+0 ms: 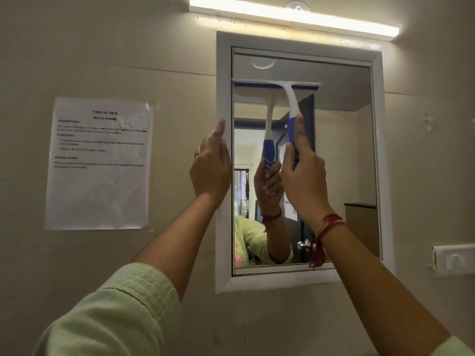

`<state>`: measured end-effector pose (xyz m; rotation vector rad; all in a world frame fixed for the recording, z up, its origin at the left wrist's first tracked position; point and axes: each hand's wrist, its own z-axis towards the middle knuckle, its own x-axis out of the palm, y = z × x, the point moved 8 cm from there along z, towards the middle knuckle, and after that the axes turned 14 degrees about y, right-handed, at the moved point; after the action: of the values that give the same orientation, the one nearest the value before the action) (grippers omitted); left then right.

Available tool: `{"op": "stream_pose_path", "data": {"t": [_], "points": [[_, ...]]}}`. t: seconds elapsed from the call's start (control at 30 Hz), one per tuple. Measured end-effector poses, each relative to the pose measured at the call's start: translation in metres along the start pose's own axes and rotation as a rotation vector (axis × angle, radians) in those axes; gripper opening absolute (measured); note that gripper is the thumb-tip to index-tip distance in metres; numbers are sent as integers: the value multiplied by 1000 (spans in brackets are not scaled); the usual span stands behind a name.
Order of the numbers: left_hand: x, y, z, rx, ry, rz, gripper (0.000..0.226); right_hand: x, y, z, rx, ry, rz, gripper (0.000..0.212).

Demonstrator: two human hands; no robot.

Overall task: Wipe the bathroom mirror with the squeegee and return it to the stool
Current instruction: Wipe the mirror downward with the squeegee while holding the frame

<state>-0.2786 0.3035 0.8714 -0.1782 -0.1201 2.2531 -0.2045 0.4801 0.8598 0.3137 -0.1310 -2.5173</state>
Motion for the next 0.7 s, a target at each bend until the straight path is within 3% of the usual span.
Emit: {"op": "stream_pose_path", "data": {"t": [0.7], "points": [[2,3,0,-16,17,-12,42,18,-6,-124,72,95,36,56]]}}
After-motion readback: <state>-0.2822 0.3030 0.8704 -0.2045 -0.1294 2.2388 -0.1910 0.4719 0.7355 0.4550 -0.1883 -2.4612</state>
